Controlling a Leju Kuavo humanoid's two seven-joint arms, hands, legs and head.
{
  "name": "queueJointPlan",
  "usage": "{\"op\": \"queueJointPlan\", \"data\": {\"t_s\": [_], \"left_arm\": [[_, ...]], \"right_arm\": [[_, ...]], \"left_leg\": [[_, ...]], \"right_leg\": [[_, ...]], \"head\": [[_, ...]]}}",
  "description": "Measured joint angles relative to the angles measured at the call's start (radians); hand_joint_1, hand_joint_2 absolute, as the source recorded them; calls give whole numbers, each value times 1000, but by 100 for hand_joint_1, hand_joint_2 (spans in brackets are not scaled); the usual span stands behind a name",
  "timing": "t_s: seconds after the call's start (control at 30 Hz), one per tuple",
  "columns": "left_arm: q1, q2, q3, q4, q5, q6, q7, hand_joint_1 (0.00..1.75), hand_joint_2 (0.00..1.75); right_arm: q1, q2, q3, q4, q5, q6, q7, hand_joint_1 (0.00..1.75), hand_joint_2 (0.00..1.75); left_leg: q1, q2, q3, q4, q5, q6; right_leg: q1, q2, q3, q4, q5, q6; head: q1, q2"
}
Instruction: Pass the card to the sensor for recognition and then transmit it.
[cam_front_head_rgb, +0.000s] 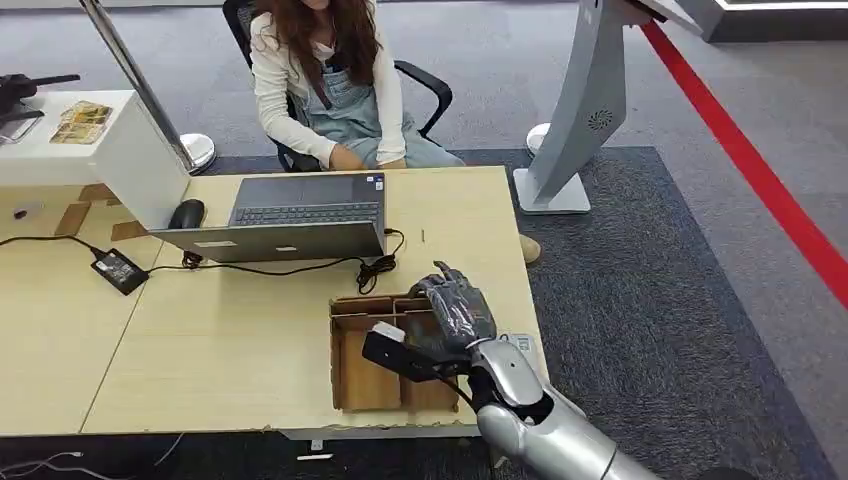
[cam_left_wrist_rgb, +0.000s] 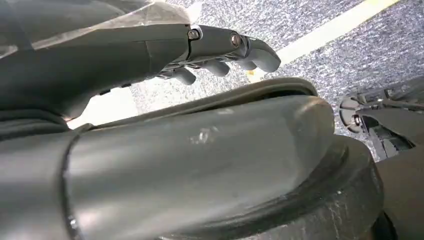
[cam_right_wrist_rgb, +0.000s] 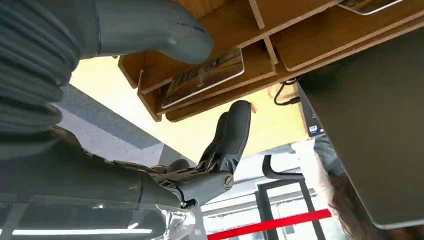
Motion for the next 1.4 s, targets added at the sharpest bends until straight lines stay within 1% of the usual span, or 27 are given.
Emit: {"op": "queueJointPlan", "data": {"t_s": [0.03, 0.2, 0.43, 0.47, 0.5, 0.53, 0.57, 0.6, 0.63, 1.03, 1.4], "left_arm": [[0, 0, 0, 0, 0, 0, 0, 0, 0], [0, 0, 0, 0, 0, 0, 0, 0, 0], [0, 0, 0, 0, 2, 0, 0, 0, 0], [0, 0, 0, 0, 2, 0, 0, 0, 0], [0, 0, 0, 0, 2, 0, 0, 0, 0], [0, 0, 0, 0, 2, 0, 0, 0, 0], [0, 0, 0, 0, 2, 0, 0, 0, 0], [0, 0, 0, 0, 2, 0, 0, 0, 0], [0, -1, 0, 0, 1, 0, 1, 0, 0], [1, -7, -1, 0, -2, 2, 3, 0, 0], [1, -9, -1, 0, 3, 2, -8, 0, 0]], "right_arm": [[0, 0, 0, 0, 0, 0, 0, 80, 175], [0, 0, 0, 3, -1, 0, 0, 86, 175], [0, 0, 0, 8, -3, -3, 0, 87, 175], [0, 0, 0, 9, -3, -3, 0, 89, 175], [0, 0, 0, 10, -5, -4, 0, 96, 175], [0, 0, 0, 12, -6, -5, 0, 96, 175], [0, 0, 0, 12, -7, -6, 0, 138, 175], [0, 0, 0, 12, -8, -8, 0, 164, 175], [1, 0, 0, 13, -10, -8, 0, 175, 175], [1, 0, 1, 16, -12, -15, 0, 175, 175], [4, 0, 0, 16, -15, -31, 0, 175, 175]], "left_leg": [[0, 0, 0, 0, 0, 0], [0, 0, 0, 0, 0, 0], [0, 0, 0, 0, 0, 0], [0, 0, 0, 0, 0, 0], [0, 0, 0, 0, 0, 0], [0, 0, 0, 0, 0, 0], [0, 0, 0, 0, 0, 0], [0, 0, 0, 0, 0, 0], [0, 0, 0, 0, 0, 0], [0, 0, 0, 0, 0, 0], [0, 0, 0, 0, 0, 0]], "right_leg": [[0, 0, 0, 0, 0, 0], [0, 0, 0, 0, 0, 0], [0, 0, 0, 0, 0, 0], [0, 0, 0, 0, 0, 0], [0, 0, 0, 0, 0, 0], [0, 0, 0, 0, 0, 0], [0, 0, 0, 0, 0, 0], [0, 0, 0, 0, 0, 0], [0, 0, 0, 0, 0, 0], [0, 0, 0, 0, 0, 0], [0, 0, 0, 0, 0, 0]], "head": [[0, 0], [0, 0], [0, 0], [0, 0], [0, 0], [0, 0], [0, 0], [0, 0], [0, 0], [0, 0], [0, 0]]}}
